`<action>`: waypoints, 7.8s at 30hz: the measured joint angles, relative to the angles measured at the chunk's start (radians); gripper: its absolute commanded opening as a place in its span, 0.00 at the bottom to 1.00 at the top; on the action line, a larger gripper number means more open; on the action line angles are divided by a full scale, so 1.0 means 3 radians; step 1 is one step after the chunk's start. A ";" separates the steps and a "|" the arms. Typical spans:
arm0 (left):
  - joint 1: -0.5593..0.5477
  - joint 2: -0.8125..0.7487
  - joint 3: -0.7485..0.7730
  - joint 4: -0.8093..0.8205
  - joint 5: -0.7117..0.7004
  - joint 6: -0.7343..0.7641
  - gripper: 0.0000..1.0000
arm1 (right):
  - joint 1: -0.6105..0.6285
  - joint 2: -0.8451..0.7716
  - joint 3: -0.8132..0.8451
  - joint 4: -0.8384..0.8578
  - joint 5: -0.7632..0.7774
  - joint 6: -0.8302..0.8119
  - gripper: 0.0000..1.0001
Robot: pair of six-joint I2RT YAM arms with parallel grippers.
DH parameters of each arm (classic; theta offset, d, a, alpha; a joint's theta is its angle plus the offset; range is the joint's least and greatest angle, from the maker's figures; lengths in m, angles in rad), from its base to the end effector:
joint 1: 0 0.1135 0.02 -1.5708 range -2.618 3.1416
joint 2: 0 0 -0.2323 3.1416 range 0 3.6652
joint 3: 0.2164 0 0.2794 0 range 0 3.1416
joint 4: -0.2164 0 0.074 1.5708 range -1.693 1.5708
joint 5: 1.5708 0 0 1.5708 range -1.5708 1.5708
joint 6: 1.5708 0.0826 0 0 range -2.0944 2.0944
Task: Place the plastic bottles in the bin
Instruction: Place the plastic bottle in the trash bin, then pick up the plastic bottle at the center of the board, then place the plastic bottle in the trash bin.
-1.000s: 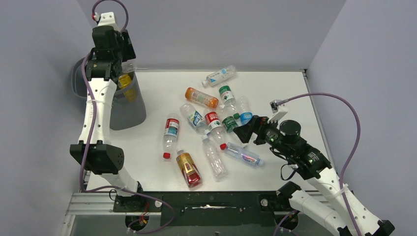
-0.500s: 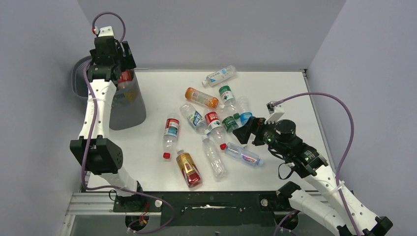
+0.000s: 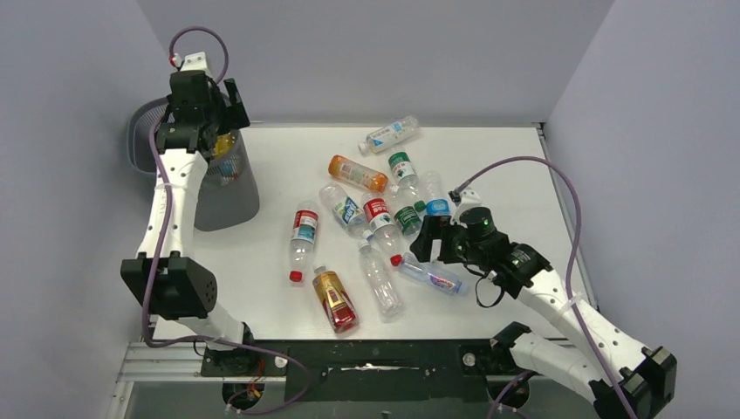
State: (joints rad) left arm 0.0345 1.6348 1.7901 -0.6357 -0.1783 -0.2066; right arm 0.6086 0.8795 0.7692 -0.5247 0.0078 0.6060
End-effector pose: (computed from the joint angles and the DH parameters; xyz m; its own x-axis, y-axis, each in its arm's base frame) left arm 0.4321 0.0296 0.3750 -0.4128 -0.2162 -0.8848 -0.2818 0.9541 -0.1017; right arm 0.2267 0.1572 0.2292 -0.7227 0.1906 -0.6643 -0.1885 0.8704 0.4548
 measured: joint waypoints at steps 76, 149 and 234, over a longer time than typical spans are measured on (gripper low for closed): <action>-0.2359 -0.0754 -0.2143 0.2213 0.1743 -0.1704 0.85 | 0.0548 0.0113 0.0444 -0.0374 0.0498 0.0098 0.44; -0.2658 -0.0050 -0.1647 0.1862 0.1275 -0.1376 0.31 | 0.0449 -0.0210 0.0446 -0.0294 0.0753 0.0114 0.98; 0.0891 -0.0899 -0.0294 0.0959 0.0729 -0.0518 0.34 | 0.0439 -0.0198 0.0113 -0.0169 0.0552 0.0357 1.00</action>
State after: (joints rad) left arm 0.3019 1.3651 1.7020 -0.3481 0.0402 -0.3618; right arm 0.7403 0.8200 0.8032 -0.5755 0.1734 0.7132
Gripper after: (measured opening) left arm 0.522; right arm 0.999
